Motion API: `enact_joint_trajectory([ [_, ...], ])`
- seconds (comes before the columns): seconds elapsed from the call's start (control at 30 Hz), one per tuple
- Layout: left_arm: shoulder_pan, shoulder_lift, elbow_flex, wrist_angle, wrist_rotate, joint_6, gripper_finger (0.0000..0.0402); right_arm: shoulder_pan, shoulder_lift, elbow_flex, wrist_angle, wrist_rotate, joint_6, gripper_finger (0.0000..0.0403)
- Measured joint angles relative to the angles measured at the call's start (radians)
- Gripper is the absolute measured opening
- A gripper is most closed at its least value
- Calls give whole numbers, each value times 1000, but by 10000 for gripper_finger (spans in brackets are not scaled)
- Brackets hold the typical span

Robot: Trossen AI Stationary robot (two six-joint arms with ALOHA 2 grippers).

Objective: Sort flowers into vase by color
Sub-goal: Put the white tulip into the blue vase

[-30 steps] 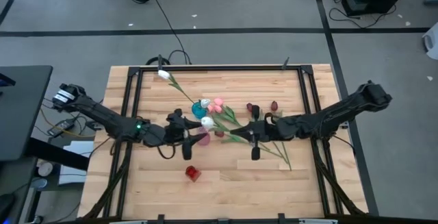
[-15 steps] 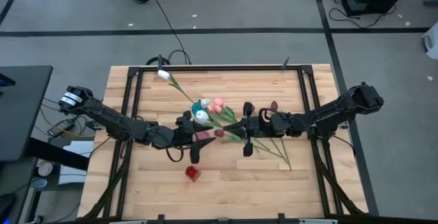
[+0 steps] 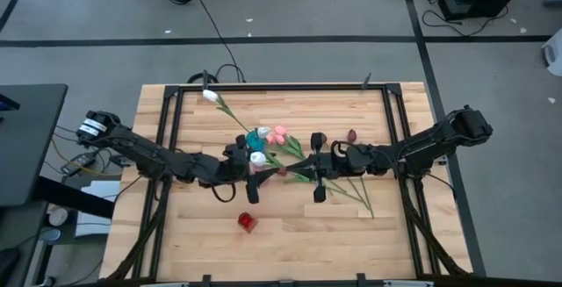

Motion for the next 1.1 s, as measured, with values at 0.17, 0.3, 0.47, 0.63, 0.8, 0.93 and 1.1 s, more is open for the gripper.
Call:
enact_joint_trajectory([
  [0.17, 1, 0, 0, 10, 39, 14, 208, 0, 0, 0, 17, 1, -3, 8],
  [0.3, 1, 0, 0, 6, 43, 14, 208, 0, -1, 0, 37, 1, -6, 8],
  [0.47, 10, 0, 0, 46, 44, 18, 208, -6, -1, 0, 39, 1, -8, 8],
  [0.63, 21, 42, 6, 101, 53, 27, 208, -22, -1, 0, 40, 0, -8, 8],
  [0.8, 26, 81, 44, 102, 44, 66, 208, -32, -1, 0, 32, -7, -8, 8],
  [0.93, 26, 81, 63, 104, 4, 97, 208, -32, -1, 0, 25, -7, -8, 8],
  [1.1, 27, 80, 87, 100, -19, 97, 189, -32, -1, 0, 22, -26, -8, 8],
])
